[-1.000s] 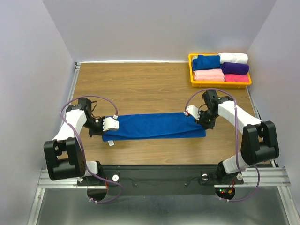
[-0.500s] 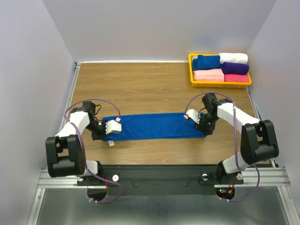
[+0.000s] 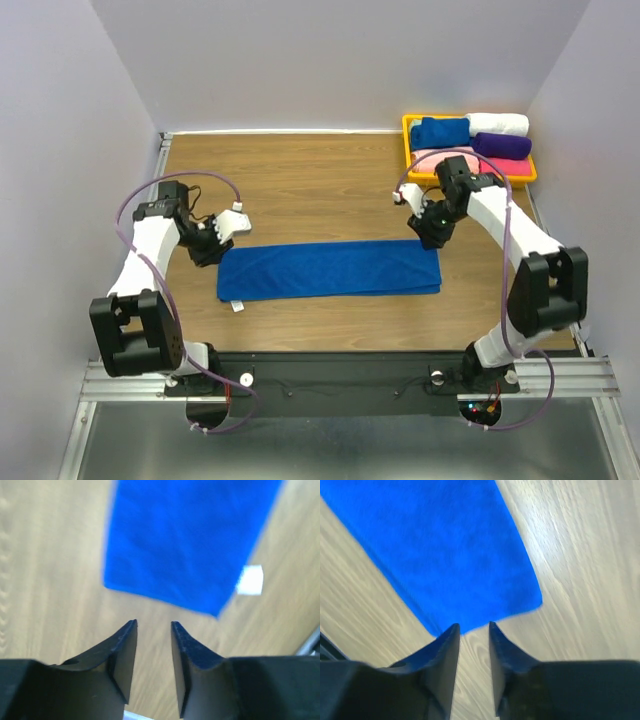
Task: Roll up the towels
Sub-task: Fold the towel
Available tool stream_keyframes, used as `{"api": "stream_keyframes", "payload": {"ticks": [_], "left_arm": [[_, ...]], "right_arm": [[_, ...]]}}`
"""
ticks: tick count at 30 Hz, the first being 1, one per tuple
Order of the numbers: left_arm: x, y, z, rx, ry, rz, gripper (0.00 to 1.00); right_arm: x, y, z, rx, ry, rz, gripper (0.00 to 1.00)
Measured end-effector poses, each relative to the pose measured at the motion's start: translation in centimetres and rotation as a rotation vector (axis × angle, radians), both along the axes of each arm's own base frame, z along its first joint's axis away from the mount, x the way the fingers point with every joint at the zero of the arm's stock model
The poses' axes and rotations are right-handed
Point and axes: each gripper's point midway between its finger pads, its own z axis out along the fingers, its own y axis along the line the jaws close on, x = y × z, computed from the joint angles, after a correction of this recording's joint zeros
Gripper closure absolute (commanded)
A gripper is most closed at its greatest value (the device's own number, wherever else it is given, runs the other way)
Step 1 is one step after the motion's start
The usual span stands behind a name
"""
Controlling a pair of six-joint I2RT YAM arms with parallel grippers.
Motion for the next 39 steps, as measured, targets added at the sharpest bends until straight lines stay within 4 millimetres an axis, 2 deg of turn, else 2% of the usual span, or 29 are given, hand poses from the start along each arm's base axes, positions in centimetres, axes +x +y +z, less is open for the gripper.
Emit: {"api": "stream_keyframes", "payload": {"ticks": [2,5,10,13,17,20,22,25,27,29,31,33,34,36,37,39], "left_arm": [[1.3,-1.0,0.3,-0.052,-0.006,0.056,0.62],[1.8,-2.8,-1.1,-0.121,0.054,0.158,0.64],[0.0,-4.6,-4.7,-0.173,0.186,0.273,0.64],[-0.3,-4.8,-6.4,-0.148,0.236,0.362,0.65],[1.2,-4.5,-8.5,-0.107,0.268,0.491,0.69],[3.0,-4.4,-8.5,-0.104,0.285,0.577,0.69],[5.2,-4.4,-8.5,-0.110,0.270,0.622,0.69],[9.8,-4.5,-8.2,-0.118,0.224,0.659,0.69],[14.6,-4.8,-7.8,-0.128,0.168,0.665,0.67],[19.4,-5.3,-7.7,-0.143,0.124,0.666,0.66],[24.1,-5.9,-7.3,-0.166,0.060,0.664,0.64],[28.6,-6.7,-6.9,-0.187,0.010,0.660,0.60],[30.2,-7.2,-6.7,-0.201,-0.017,0.656,0.59],[32.8,-8.0,-6.2,-0.232,-0.054,0.653,0.57],[33.3,-8.3,-5.9,-0.242,-0.062,0.652,0.56],[32.9,-9.0,-5.3,-0.261,-0.047,0.652,0.55]], "right_arm": [[0.9,0.6,-0.9,0.020,0.043,-0.039,0.70],[1.1,0.8,-3.6,0.014,0.134,-0.089,0.72],[0.4,0.2,-6.9,-0.029,0.213,-0.150,0.72],[-0.3,-0.3,-8.0,-0.056,0.234,-0.172,0.71],[-1.2,-0.8,-9.4,-0.085,0.262,-0.192,0.71],[-1.2,-0.6,-9.6,-0.088,0.247,-0.195,0.71],[-1.4,-0.4,-9.7,-0.107,0.226,-0.184,0.70],[-2.2,0.6,-9.8,-0.145,0.222,-0.161,0.68],[-3.0,1.8,-9.8,-0.155,0.238,-0.142,0.65],[-4.1,3.6,-9.7,-0.149,0.271,-0.117,0.63],[-5.5,6.3,-9.7,-0.127,0.320,-0.093,0.61],[-7.1,9.8,-9.4,-0.067,0.395,-0.068,0.59],[-7.7,11.1,-9.3,-0.040,0.426,-0.065,0.59],[-9.5,15.0,-8.9,0.046,0.518,-0.036,0.57],[-10.2,16.2,-8.7,0.079,0.555,-0.027,0.57],[-11.0,17.7,-8.3,0.116,0.590,-0.012,0.57]]}}
